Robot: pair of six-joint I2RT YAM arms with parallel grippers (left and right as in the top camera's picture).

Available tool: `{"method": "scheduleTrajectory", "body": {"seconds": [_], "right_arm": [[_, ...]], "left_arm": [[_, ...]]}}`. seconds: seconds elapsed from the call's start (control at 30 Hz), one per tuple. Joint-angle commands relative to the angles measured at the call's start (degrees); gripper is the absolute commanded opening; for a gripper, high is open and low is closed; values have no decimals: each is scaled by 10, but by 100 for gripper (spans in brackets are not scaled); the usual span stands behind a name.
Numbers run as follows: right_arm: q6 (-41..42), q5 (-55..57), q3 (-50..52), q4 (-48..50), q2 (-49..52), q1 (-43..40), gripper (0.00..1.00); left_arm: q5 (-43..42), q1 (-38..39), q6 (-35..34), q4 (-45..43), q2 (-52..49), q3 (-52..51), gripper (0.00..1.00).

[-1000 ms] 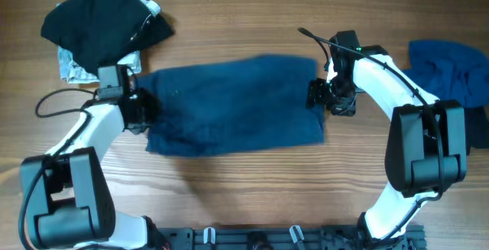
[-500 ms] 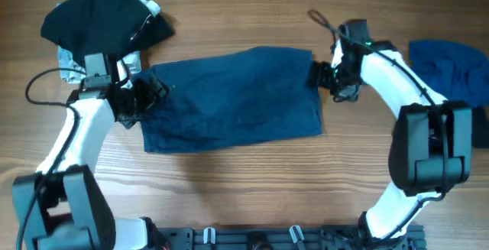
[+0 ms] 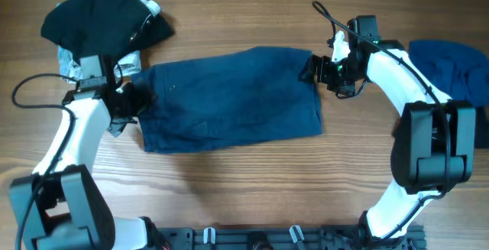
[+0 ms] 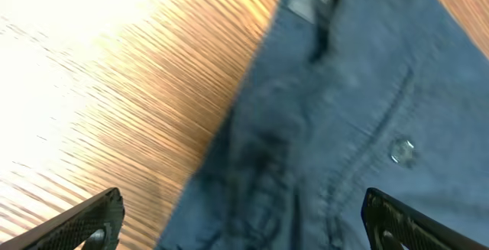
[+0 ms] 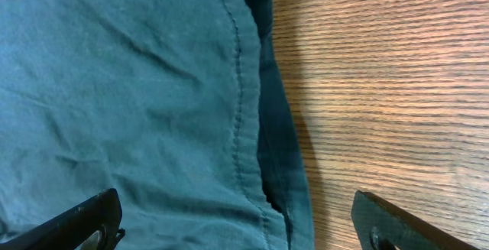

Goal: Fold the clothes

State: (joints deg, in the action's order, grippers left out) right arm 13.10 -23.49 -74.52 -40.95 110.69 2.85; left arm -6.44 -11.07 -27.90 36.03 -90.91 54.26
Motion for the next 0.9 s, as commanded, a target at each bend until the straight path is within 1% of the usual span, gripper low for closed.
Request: {"method": "scheduleTrajectory", "body": {"seconds": [0.0,0.07,0.13,0.17,0.2,0.23,0.3,0.33,0.37,0.43,0.47,0.53,0.57,0.6,0.63,0.7,0.8,0.87], "right_arm": [[-11,-18,-9,2,15,2,97],[-11,-19,-9,2,15,3,97],[-11,-19,-9,0,15,3,97],[-11,-19,-9,-2,15,3,97],[-11,-19,-9,-2,15,3,97],[-11,-19,-9,-2,15,3,97],[-11,-21,-9,-3,15,3,97],[-14,-36,-9,-3,15,3,98],[-56,-90,-9,-3,15,3,99],[-56,-122,-9,-2,15,3,100],[-56,-134,-9,-2,15,3,99],[-56,-157,-9,-2,15,3,99],[-56,-168,-9,-3,15,3,99],[-56,-180,-9,-3,15,3,99],[-56,-205,-9,-2,15,3,99],[-56,-235,-9,-2,15,7,99],[-56,-216,-9,-2,15,19,99],[-50,-214,-9,-2,15,33,98]], "left_arm": [[-21,-23,4,-8,-36,7,98],[-47,-23,14,-20,-57,7,99],[-47,-23,14,-25,-75,7,99],[-50,-23,15,-30,-85,7,98],[-70,-23,24,-35,-96,7,94],[-75,-23,24,-36,-104,7,93],[-78,-23,24,-39,-123,7,93],[-91,-23,35,-41,-134,7,92],[-129,-23,50,-43,-150,7,88],[-153,-23,50,-43,-158,7,78],[-158,-22,50,-43,-158,7,67],[-182,-22,50,-42,-158,7,35],[-182,-22,50,-42,-158,7,22],[-182,-22,50,-42,-158,7,15],[-182,-22,50,-44,-158,7,4],[-182,-22,50,-48,-158,7,4],[-175,-26,50,-45,-141,10,4],[-158,-27,50,-23,-120,23,4]]}}
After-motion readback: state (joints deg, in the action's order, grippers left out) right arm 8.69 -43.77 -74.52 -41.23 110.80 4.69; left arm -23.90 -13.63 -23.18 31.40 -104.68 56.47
